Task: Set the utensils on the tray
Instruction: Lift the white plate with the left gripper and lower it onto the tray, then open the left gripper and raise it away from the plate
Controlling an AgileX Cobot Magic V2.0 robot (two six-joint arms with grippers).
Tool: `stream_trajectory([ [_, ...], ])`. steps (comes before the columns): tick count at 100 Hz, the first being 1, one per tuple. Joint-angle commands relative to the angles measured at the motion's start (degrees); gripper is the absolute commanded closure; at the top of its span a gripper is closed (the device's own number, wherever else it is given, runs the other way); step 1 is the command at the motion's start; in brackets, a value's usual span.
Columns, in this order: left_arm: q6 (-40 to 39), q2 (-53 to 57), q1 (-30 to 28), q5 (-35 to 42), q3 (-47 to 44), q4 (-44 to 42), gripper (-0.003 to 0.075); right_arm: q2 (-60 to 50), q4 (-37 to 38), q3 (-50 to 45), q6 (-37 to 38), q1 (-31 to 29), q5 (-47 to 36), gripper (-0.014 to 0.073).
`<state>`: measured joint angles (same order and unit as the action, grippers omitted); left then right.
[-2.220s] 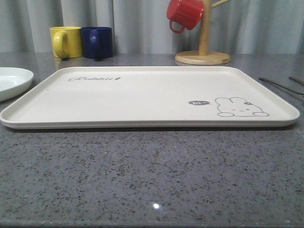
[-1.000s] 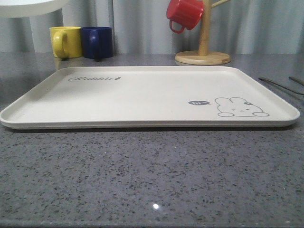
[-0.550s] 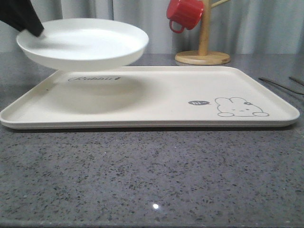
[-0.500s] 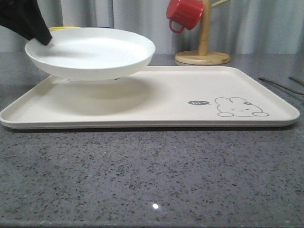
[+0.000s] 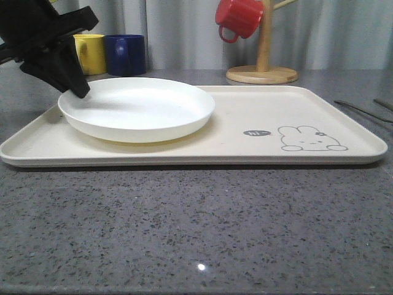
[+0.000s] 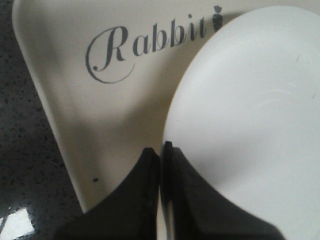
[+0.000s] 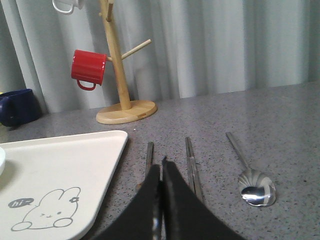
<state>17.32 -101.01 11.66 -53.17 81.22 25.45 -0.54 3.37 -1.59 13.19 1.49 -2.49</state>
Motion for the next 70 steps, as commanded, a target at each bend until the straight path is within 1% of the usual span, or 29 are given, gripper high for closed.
stream_trajectory([
  [1, -0.1, 2.7, 0.4, 1.5, 1.9, 2.2, 0.0734, 0.5, 0.5, 1.1, -0.4, -0.2, -4.9, 0.0662],
  [6, -0.1, 2.7, 0.4, 1.5, 1.9, 1.7, 0.0718, 0.5, 0.5, 1.1, -0.4, -0.2, -4.9, 0.0662],
  [11, -0.1, 2.7, 0.4, 1.5, 1.9, 1.7, 0.0680, 0.5, 0.5, 1.1, -0.4, -0.2, -4.9, 0.0662],
  [18, -0.1, 2.7, 0.4, 1.5, 1.9, 1.3, 0.0596, 0.5, 0.5, 1.1, -0.4, -0.2, -4.9, 0.0662],
  [30, 0.9, 2.7, 0.4, 1.5, 1.9, 1.2, 0.0417, 0.5, 0.5, 1.1, -0.4, -0.2, -4.9, 0.0662],
  [37, 1.4, 2.7, 0.4, 1.6, 1.9, 1.2, 0.0349, 0.5, 0.5, 1.1, -0.4, -0.2, -4.9, 0.0662],
  [43, 1.6, 2.7, 0.4, 2.6, 1.9, 1.2, 0.0332, 0.5, 0.5, 1.1, -0.4, -0.2, -4.9, 0.0662],
  [55, 1.6, 4.2, 0.4, 5.6, 1.9, 1.2, 0.0332, 0.5, 0.5, 1.1, -0.4, -0.2, -4.9, 0.0662],
  [70, 1.6, 8.7, 0.3, 10.3, 1.6, 1.1, 0.0333, 0.5, 0.5, 1.1, -0.4, -0.2, -4.9, 0.0662],
])
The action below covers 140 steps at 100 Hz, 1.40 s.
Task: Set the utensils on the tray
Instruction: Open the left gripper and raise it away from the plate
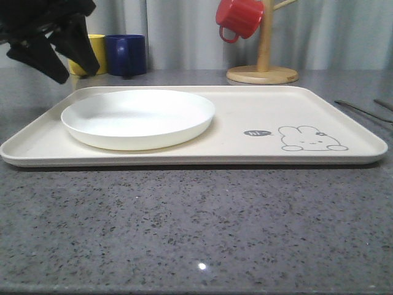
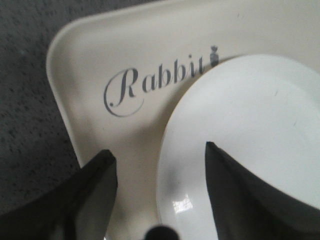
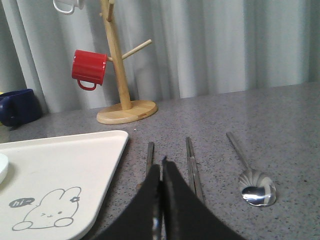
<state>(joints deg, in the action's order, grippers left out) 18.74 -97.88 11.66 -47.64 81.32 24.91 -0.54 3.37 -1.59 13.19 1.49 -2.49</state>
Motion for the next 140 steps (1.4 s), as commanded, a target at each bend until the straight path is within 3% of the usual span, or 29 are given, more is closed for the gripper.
stream_trajectory([
  [1, 0.2, 5.8, 0.3, 5.4, 1.4, 1.6, 0.0332, 0.5, 0.5, 1.1, -0.4, -0.2, -4.9, 0.0662],
  [19, 0.1, 14.1, 0.3, 15.3, -3.6, -1.2, 0.0333, 0.5, 0.5, 1.1, -0.4, -0.2, -4.9, 0.0662],
  [43, 0.1, 28.4, -1.5, 28.5, -17.6, -3.1, 0.0332, 0.5, 0.5, 1.1, -0.4, -0.2, -4.9, 0.0662],
  [88, 0.1, 54.5, -5.1, 41.5, -44.0, -3.1, 0.0346, 0.5, 0.5, 1.1, -0.4, -0.2, -4.9, 0.0662],
  [109, 0.1, 63.2, -5.1, 43.3, -52.1, -3.1, 0.0484, 0.5, 0.5, 1.1, -0.4, -0.2, -4.9, 0.0662],
  [132, 0.1, 67.2, -5.1, 44.4, -54.9, -3.1, 0.0731, 0.5, 0.5, 1.1, -0.4, -0.2, -4.9, 0.0662],
  [140, 0.1, 67.2, -5.1, 45.0, -54.9, -3.1, 0.0738, 0.5, 0.5, 1.1, -0.4, -0.2, -4.9, 0.0662],
])
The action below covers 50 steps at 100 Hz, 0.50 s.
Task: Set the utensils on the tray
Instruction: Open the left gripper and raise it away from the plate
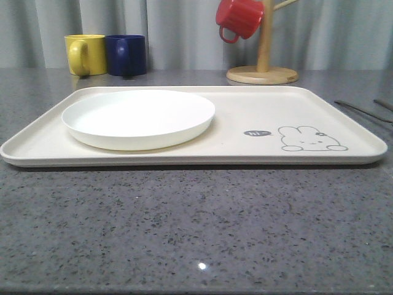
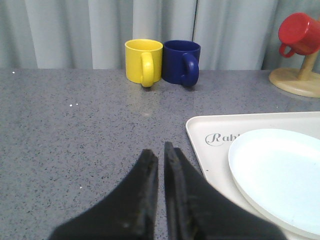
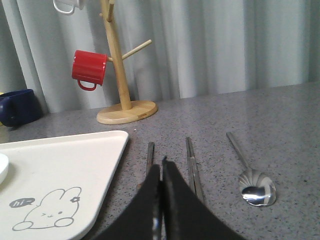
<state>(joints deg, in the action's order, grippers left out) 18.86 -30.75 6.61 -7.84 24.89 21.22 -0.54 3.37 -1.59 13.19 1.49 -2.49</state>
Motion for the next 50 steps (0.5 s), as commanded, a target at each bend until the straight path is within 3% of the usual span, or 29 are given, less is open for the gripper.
stream_trajectory([
  [1, 0.0, 0.1, 0.0, 5.2, 1.5, 0.6, 0.0738, 0.5, 0.5, 1.1, -0.4, -0.2, -5.2, 0.0662],
  [28, 0.0, 0.1, 0.0, 5.3, 1.4, 0.6, 0.0738, 0.6, 1.1, 2.0, -0.4, -0.2, -12.1, 0.0662],
  [50, 0.0, 0.1, 0.0, 5.3, 1.4, 0.6, 0.0738, 5.7, 1.1, 13.8, -0.4, -0.2, 4.0, 0.0662],
])
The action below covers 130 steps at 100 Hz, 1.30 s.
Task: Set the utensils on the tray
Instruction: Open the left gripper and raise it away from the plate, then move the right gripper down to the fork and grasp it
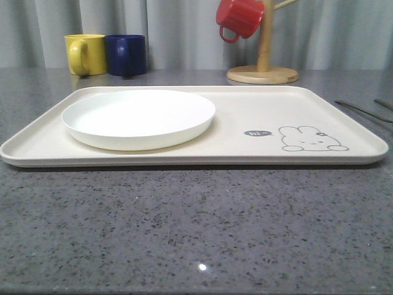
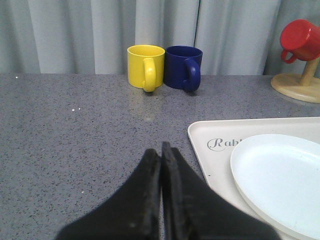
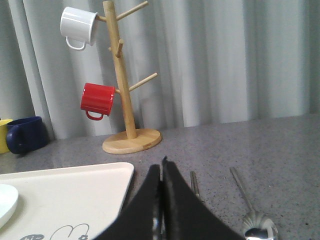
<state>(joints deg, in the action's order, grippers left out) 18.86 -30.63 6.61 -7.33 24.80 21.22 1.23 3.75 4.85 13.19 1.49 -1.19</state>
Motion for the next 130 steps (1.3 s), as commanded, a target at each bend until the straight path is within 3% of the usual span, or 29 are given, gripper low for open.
stream_trajectory([
  [1, 0.0, -0.1, 0.0, 4.7, 1.5, 0.6, 0.0738, 4.3, 0.7, 7.9, -0.4, -0.2, 3.4, 0.0662],
  [33, 0.0, -0.1, 0.0, 4.7, 1.5, 0.6, 0.0738, 27.8, 0.7, 32.9, -0.4, -0.2, 29.5, 0.0662],
  [49, 0.0, -0.1, 0.0, 4.7, 1.5, 0.6, 0.0738, 37.1, 0.7, 39.4, -0.4, -0.2, 30.5, 0.0662],
  [70, 0.0, -0.1, 0.0, 4.7, 1.5, 0.6, 0.0738, 43.2, 0.3, 40.4, -0.4, -0.2, 29.5, 0.0650],
  [82, 0.0, -0.1, 0.0, 4.7, 1.5, 0.6, 0.0738, 44.7, -1.5, 40.4, -0.4, -0.2, 32.4, 0.0527],
  [94, 0.0, -0.1, 0.0, 4.7, 1.5, 0.6, 0.0738, 45.2, -2.0, 40.4, -0.4, -0.2, 34.9, 0.0281],
  [104, 0.0, -0.1, 0.0, 4.7, 1.5, 0.6, 0.0738, 45.2, -2.5, 40.4, -0.4, -0.2, 36.7, 0.0133],
  [130, 0.0, -0.1, 0.0, 4.7, 1.5, 0.6, 0.0738, 47.0, -3.1, 42.3, -1.2, -0.1, 38.3, 0.0106],
])
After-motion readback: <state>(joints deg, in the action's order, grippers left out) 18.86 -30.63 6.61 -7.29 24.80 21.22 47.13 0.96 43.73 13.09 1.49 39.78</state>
